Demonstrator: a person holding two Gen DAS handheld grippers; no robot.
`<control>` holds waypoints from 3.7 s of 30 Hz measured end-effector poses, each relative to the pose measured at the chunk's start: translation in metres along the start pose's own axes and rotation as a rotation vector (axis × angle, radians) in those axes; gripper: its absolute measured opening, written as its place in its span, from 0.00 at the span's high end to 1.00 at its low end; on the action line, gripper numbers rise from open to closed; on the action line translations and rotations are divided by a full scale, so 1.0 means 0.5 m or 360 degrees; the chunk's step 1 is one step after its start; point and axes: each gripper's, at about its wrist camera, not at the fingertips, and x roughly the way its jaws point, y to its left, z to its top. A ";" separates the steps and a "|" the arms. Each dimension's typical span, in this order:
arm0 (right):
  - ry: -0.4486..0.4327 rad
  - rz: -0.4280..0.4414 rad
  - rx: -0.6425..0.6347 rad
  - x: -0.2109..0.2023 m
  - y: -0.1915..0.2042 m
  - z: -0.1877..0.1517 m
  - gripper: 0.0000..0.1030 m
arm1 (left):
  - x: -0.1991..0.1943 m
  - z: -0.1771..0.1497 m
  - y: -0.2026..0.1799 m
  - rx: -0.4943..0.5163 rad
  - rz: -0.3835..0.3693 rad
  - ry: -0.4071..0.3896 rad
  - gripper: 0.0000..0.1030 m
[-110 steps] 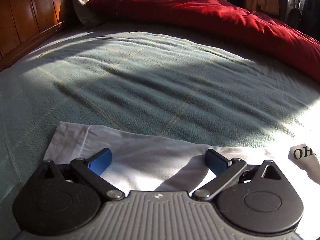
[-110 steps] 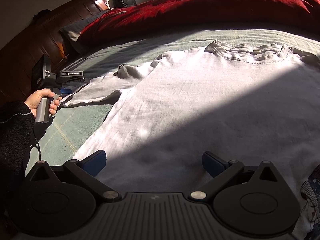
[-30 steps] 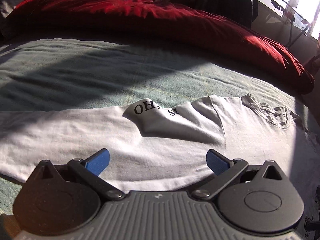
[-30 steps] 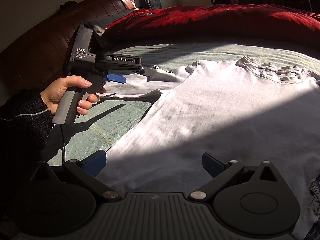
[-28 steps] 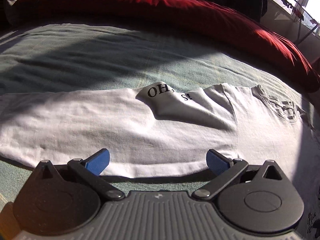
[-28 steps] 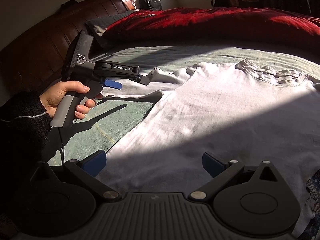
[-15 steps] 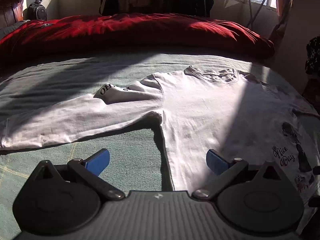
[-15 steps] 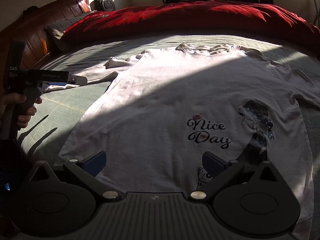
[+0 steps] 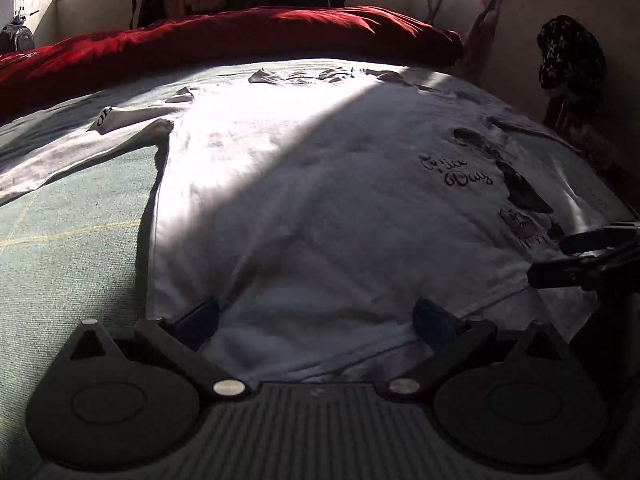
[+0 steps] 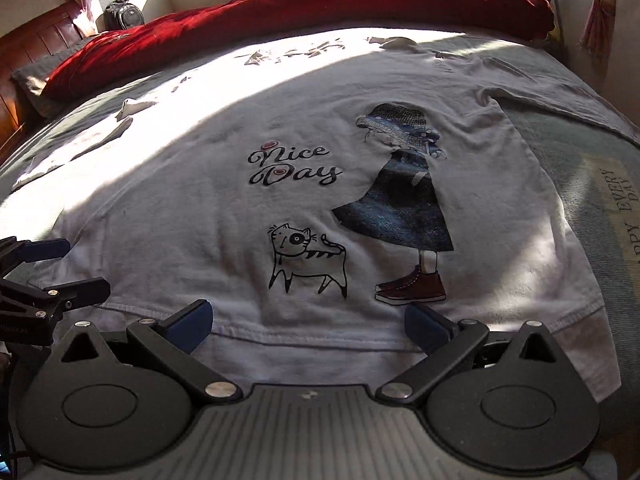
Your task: Fold clothes
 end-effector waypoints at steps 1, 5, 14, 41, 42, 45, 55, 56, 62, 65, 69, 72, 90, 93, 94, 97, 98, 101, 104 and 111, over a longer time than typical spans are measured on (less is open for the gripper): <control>-0.0015 -0.0008 -0.0038 -0.003 0.005 -0.008 0.00 | -0.002 -0.001 0.007 -0.0025 -0.0017 0.0001 0.01; -0.0094 -0.0027 -0.0136 -0.008 0.011 -0.037 0.00 | -0.002 -0.007 0.006 0.0035 -0.0033 0.0011 0.01; -0.0116 -0.0078 -0.0261 -0.057 0.010 -0.078 0.00 | -0.020 -0.016 -0.002 0.0060 -0.0011 -0.0039 0.01; -0.0234 0.0113 -0.0330 -0.073 0.025 -0.056 0.00 | -0.084 0.007 -0.023 0.0004 0.0129 -0.0041 0.01; -0.0270 0.0108 -0.0307 -0.082 0.014 -0.049 0.00 | -0.081 0.006 -0.030 0.0016 0.0117 -0.0041 0.01; -0.0310 0.0036 -0.0224 -0.078 -0.016 -0.020 0.00 | -0.081 0.001 -0.044 0.0041 0.0094 -0.0039 0.01; -0.0322 -0.0017 -0.0175 -0.037 -0.066 -0.082 0.00 | -0.118 -0.007 -0.012 -0.0087 0.0186 -0.0047 0.01; -0.0330 -0.0022 -0.0190 -0.037 -0.064 -0.084 0.00 | -0.123 -0.008 -0.010 -0.0101 0.0183 -0.0060 0.01; -0.0255 -0.0039 -0.0164 -0.037 -0.057 -0.055 0.00 | -0.124 0.002 0.017 -0.0110 0.0127 -0.0097 0.01; -0.0215 0.0032 -0.0104 -0.043 -0.059 -0.021 0.00 | -0.113 0.031 0.054 -0.0103 0.0120 -0.0126 0.01; -0.0307 0.0152 -0.0100 -0.074 -0.038 0.070 0.00 | -0.096 0.096 0.119 -0.0122 0.0156 -0.0208 0.01; -0.0416 0.0250 -0.0159 -0.090 -0.001 0.166 0.00 | -0.080 0.146 0.169 -0.0138 0.0153 -0.0300 0.01; -0.0075 0.0666 -0.0643 0.263 0.375 0.621 0.00 | 0.110 0.207 0.406 -0.0312 0.0254 -0.0225 0.01; -0.0101 0.0477 -0.0797 0.335 0.415 0.638 0.00 | 0.084 0.201 0.425 -0.0343 0.0248 -0.0314 0.01; -0.0129 0.0413 -0.0831 0.356 0.423 0.642 0.00 | 0.080 0.198 0.434 -0.0375 0.0202 -0.0335 0.01; -0.0163 0.0218 -0.0936 0.421 0.440 0.653 0.00 | 0.074 0.199 0.447 -0.0430 0.0173 -0.0371 0.01; -0.0139 0.0172 -0.0952 0.439 0.443 0.654 0.00 | 0.074 0.200 0.446 -0.0425 0.0188 -0.0371 0.01; -0.0049 0.0142 -0.1028 0.496 0.461 0.651 0.00 | 0.077 0.203 0.443 -0.0416 0.0165 -0.0381 0.01; -0.0010 0.0169 -0.1114 0.528 0.488 0.643 0.00 | 0.082 0.204 0.445 -0.0414 0.0111 -0.0391 0.01; 0.0030 0.0275 -0.1285 0.564 0.541 0.621 0.00 | 0.097 0.203 0.455 -0.0453 0.0140 -0.0350 0.01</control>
